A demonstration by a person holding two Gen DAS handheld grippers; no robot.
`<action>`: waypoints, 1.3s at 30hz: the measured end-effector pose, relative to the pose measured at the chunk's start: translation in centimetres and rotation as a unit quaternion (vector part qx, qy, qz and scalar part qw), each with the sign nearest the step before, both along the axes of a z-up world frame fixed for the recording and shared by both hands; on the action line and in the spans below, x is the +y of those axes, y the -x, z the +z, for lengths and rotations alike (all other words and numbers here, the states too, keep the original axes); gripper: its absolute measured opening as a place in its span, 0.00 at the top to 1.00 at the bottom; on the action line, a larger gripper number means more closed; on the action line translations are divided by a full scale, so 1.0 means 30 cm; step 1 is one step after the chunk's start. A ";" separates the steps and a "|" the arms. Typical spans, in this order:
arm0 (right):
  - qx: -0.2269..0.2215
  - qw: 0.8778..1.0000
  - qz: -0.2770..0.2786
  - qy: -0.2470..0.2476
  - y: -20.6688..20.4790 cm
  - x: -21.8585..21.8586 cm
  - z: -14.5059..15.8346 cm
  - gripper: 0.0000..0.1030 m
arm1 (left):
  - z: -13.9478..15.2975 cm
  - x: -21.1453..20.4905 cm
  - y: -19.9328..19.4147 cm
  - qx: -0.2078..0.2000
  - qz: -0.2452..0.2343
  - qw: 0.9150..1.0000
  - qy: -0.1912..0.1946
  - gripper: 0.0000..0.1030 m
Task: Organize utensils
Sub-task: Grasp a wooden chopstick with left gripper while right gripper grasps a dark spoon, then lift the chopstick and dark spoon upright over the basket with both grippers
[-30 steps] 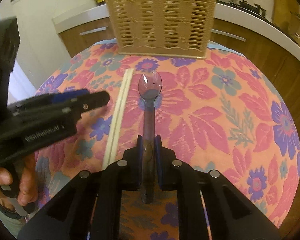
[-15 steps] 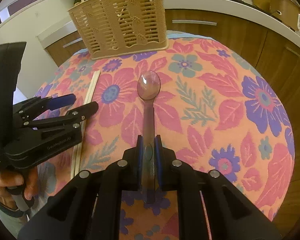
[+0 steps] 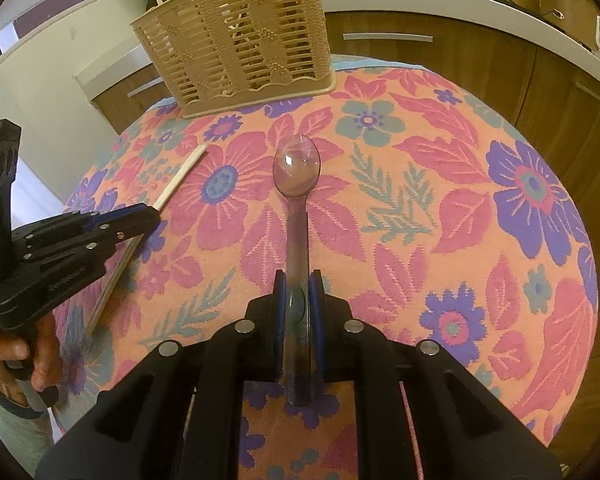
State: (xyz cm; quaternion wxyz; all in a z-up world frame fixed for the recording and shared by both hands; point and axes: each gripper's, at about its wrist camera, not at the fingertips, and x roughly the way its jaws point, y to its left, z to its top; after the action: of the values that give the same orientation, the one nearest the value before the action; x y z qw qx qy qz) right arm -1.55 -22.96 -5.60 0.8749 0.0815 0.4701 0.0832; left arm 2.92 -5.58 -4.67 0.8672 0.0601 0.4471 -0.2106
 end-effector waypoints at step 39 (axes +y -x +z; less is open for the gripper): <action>0.035 0.996 0.065 0.045 -0.139 0.046 0.128 0.91 | 0.119 -0.095 -0.020 -0.049 -0.036 0.997 -0.043 0.90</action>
State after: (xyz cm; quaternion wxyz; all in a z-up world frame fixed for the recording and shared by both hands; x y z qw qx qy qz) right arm 2.62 -21.59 -1.76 0.8532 0.0141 0.5083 0.1160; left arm 3.53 -8.42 -1.10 0.8768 0.1236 0.4099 -0.2189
